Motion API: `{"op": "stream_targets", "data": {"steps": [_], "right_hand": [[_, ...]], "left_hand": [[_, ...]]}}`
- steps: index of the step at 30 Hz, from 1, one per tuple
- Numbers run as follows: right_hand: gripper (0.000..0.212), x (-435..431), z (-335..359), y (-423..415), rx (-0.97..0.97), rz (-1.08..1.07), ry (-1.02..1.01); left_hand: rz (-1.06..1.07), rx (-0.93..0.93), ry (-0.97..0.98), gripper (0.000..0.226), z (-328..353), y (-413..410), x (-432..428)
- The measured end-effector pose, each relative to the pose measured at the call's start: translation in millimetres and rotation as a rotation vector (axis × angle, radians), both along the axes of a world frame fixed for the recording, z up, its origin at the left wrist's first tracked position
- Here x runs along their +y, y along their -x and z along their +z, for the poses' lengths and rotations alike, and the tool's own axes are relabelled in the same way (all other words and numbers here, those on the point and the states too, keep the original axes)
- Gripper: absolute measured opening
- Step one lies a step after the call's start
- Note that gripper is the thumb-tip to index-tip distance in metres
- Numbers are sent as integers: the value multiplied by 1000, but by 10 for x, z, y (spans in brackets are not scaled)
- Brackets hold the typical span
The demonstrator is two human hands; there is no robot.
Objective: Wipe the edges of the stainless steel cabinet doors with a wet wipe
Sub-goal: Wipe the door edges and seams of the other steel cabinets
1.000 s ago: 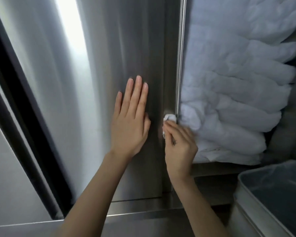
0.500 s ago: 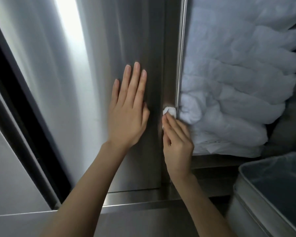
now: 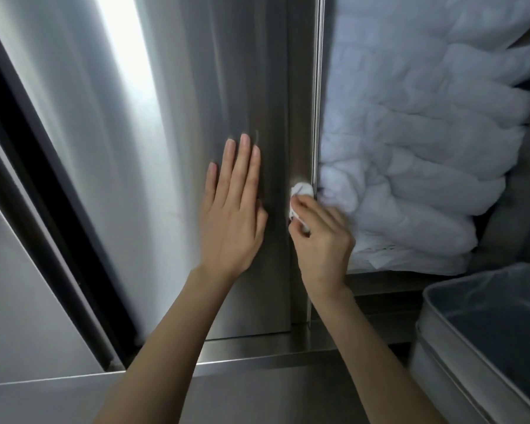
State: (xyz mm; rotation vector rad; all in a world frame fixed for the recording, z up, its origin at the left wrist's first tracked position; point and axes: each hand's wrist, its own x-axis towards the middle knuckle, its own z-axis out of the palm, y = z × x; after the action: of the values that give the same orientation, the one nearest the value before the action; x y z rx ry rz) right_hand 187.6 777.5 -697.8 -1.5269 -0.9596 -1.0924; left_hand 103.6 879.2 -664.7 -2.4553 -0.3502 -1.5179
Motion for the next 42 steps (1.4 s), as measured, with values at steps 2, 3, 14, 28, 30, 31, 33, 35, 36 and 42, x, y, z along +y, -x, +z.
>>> {"op": "stream_targets", "data": {"steps": [2,3,14,28,30,31,33,35,36,42], "right_hand": [[32,-93,-143,-6,9,31,56],[31,-143,-146,-14,27,52,58],[30,32,640,80,216,232,-92],[27,119,669,103,151,187,-139],[25,176,595,107,138,189,-184],[25,181,488,100,131,190,-182],[26,133,164,88,119,199,-153],[28,45,-185,117,144,223,-106],[29,-2,-308,138,165,231,-75],[27,4,76,42,231,291,-51]], "left_hand": [[-3,38,-7,71,-22,49,25],[-3,50,-10,70,-17,70,32],[-62,145,42,76,94,247,-36],[-29,120,18,77,52,214,-4],[-21,128,13,78,52,220,8],[-19,133,13,78,53,223,15],[-15,136,15,78,51,223,16],[-6,134,15,80,57,218,7],[-1,139,16,81,61,217,0],[6,166,-8,85,95,258,39]]}}
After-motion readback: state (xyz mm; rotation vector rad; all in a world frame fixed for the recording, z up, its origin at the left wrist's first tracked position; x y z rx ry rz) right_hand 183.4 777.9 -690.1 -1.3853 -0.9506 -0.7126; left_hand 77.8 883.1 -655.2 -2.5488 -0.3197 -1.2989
